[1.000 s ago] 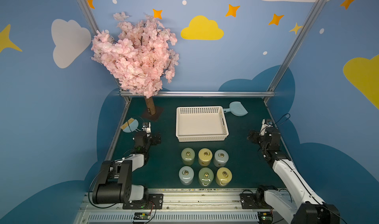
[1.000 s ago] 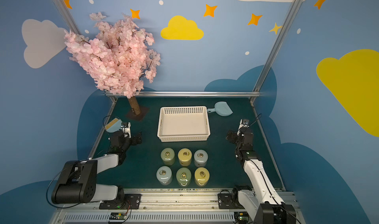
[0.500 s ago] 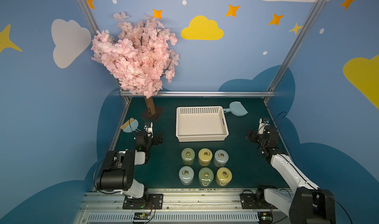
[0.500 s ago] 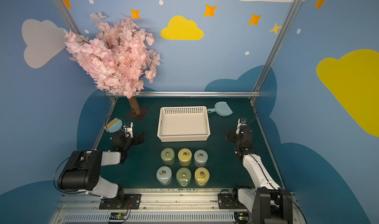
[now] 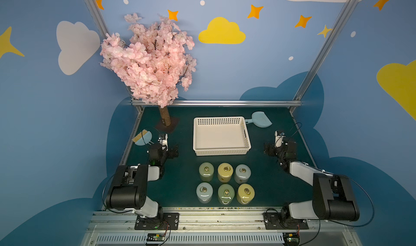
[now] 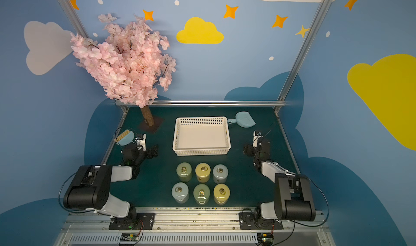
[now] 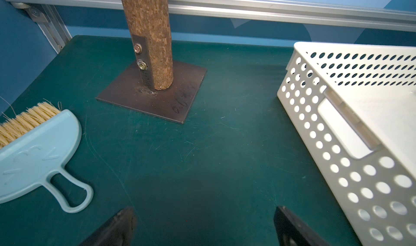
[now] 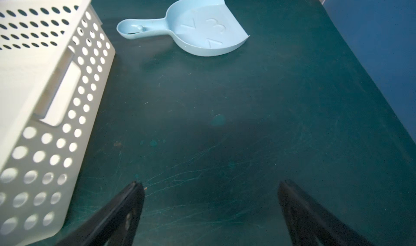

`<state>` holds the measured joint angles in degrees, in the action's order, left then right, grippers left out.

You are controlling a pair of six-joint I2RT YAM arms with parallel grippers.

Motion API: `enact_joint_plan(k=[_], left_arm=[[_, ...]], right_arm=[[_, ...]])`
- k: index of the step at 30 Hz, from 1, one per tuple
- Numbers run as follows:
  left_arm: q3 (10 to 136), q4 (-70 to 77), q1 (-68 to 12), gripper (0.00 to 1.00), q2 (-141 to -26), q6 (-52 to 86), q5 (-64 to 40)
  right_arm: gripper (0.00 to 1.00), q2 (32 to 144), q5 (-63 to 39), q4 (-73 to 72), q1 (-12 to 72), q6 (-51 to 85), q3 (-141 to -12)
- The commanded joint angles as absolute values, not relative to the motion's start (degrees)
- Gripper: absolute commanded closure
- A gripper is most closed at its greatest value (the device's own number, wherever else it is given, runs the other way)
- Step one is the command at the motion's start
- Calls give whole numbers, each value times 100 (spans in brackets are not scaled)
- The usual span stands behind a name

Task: Take the tea canister out of the basket
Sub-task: Reset both arms

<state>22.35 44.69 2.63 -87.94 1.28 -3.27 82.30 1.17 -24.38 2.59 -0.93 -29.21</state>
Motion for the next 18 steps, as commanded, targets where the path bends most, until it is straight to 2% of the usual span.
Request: enact_joint_plan(k=[1, 18], left_arm=[[2321, 4588, 281, 0, -8809, 44, -401], [2383, 4527, 255, 0, -8862, 19, -408]], right_arm=[[1, 8473, 277, -3562, 369, -315, -2657], [1, 8447, 316, -3384, 343, -229, -2718]])
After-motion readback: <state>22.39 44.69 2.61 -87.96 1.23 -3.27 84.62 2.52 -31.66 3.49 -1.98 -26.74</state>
